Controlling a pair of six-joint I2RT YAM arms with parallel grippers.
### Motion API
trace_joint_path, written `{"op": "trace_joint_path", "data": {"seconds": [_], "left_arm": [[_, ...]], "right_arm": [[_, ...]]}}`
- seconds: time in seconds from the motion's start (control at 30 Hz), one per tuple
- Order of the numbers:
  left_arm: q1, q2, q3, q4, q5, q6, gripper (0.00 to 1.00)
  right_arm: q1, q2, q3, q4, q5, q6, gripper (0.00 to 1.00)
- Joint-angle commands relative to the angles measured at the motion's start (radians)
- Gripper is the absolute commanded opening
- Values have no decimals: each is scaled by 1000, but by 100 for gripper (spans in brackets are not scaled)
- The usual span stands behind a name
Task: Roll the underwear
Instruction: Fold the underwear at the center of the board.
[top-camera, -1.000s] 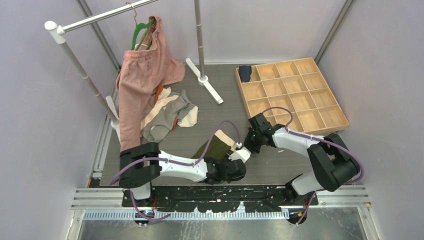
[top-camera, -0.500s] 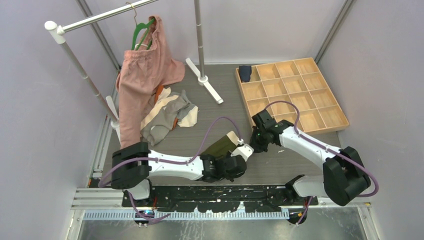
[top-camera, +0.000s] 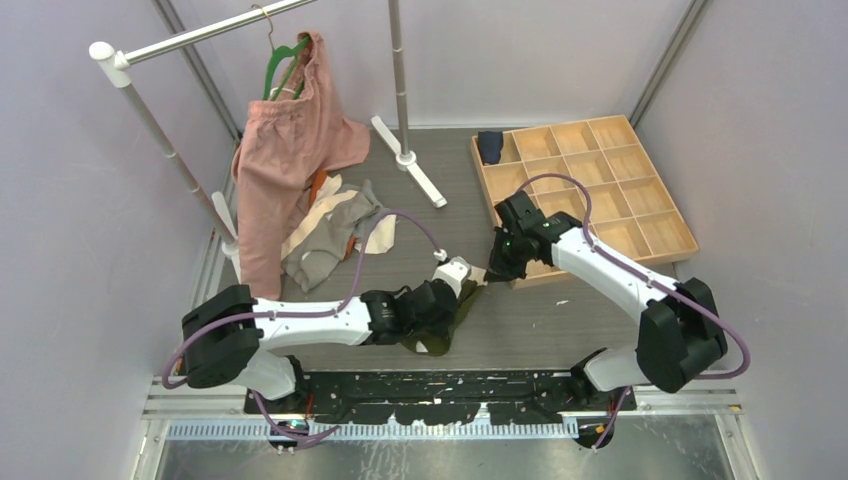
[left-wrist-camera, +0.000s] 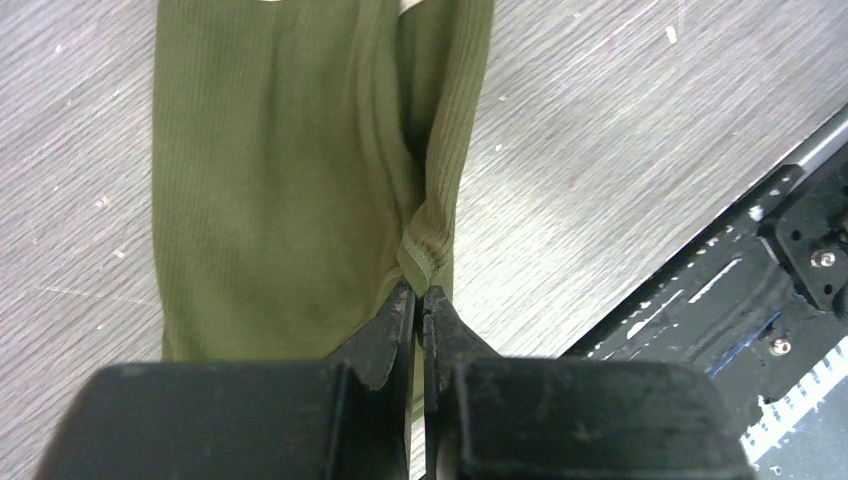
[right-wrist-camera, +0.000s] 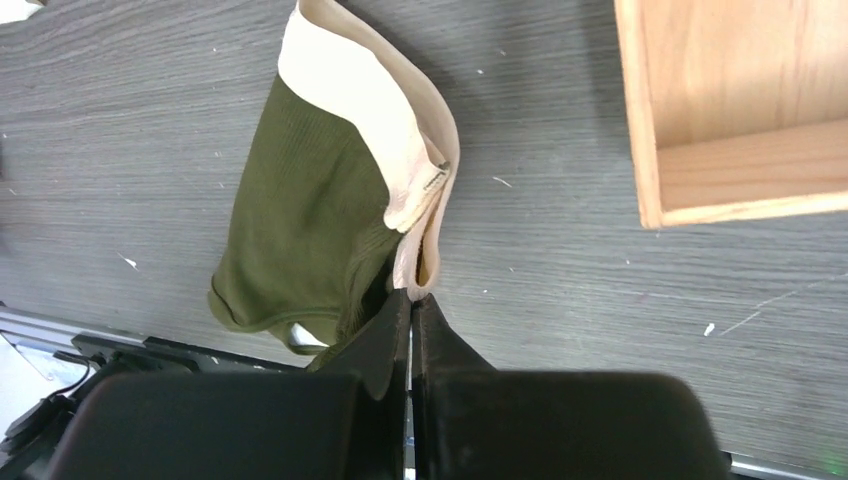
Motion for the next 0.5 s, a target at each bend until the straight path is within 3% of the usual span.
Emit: {"op": "trace_joint_path", "data": {"seconds": [0.0, 0.47], "left_arm": [[40, -55, -45, 81, 49, -24, 1], [141, -142, -141, 110, 78, -27, 1]], "right_arm": [[0, 68, 78, -8, -17, -29, 1], [-2, 247, 224, 22, -76, -33, 1]]}}
